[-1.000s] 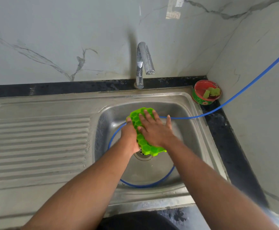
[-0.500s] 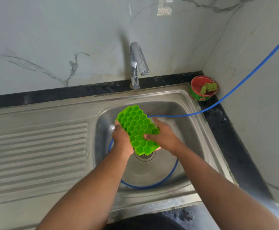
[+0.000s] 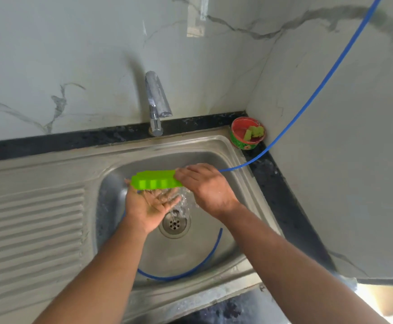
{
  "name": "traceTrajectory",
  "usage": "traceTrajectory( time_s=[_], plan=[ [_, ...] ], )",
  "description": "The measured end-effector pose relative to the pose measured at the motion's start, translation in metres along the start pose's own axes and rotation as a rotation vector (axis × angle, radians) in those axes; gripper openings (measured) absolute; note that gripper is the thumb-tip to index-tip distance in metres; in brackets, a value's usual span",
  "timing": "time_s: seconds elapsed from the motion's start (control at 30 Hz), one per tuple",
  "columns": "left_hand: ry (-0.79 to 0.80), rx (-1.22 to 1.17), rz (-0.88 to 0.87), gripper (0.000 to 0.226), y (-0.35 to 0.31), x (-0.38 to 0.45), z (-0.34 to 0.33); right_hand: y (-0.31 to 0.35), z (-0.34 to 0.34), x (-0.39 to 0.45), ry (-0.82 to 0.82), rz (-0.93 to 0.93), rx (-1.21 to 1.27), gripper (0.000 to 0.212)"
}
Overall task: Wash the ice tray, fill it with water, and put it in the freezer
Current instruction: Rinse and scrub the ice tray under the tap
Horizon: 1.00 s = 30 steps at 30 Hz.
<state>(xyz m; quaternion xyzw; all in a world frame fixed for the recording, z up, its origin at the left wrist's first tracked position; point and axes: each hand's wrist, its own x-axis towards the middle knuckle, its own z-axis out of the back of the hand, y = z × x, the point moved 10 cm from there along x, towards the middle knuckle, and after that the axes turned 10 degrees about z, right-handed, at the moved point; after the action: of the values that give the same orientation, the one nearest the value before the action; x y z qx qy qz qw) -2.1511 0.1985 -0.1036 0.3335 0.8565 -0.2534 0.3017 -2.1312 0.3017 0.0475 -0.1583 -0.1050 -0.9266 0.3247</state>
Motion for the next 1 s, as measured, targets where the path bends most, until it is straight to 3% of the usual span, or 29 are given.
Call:
traceTrajectory(
  time_s=[0.1,0.17,0.27,0.37,0.57,0.63,0.77,0.9,1.0],
  plan=[
    [0.063,-0.025,-0.021,0.071,-0.002,-0.012,-0.005,0.005,-0.001,-0.005,-0.049,0.171,-0.07,0.038],
    [0.043,0.0,-0.065,0.049,-0.011,-0.013,-0.004,-0.003,-0.018,-0.005,0.103,0.179,0.009,0.043],
    [0.005,0.044,-0.088,0.034,-0.017,-0.009,-0.001,-0.022,-0.051,0.0,0.408,-0.07,0.412,0.065],
    [0.003,0.111,-0.077,0.03,-0.014,-0.003,-0.005,-0.052,-0.06,0.034,0.355,-0.305,0.538,0.07],
    [-0.034,0.074,-0.107,0.024,-0.019,0.014,-0.004,-0.087,-0.098,0.101,0.306,-0.543,0.615,0.064],
    [-0.04,0.054,-0.115,0.027,-0.023,0.018,-0.002,-0.078,-0.115,0.112,0.349,-0.492,0.599,0.06],
    [-0.068,0.044,-0.106,0.036,-0.022,0.028,-0.002,-0.058,-0.136,0.111,0.596,-0.246,0.204,0.055],
    [-0.095,0.028,-0.145,0.035,-0.033,0.029,-0.002,-0.014,-0.131,0.093,0.515,-0.043,0.223,0.056],
    [-0.073,-0.007,-0.166,0.036,-0.04,0.024,0.002,-0.006,-0.133,0.055,0.498,-0.006,0.186,0.086]
  ],
)
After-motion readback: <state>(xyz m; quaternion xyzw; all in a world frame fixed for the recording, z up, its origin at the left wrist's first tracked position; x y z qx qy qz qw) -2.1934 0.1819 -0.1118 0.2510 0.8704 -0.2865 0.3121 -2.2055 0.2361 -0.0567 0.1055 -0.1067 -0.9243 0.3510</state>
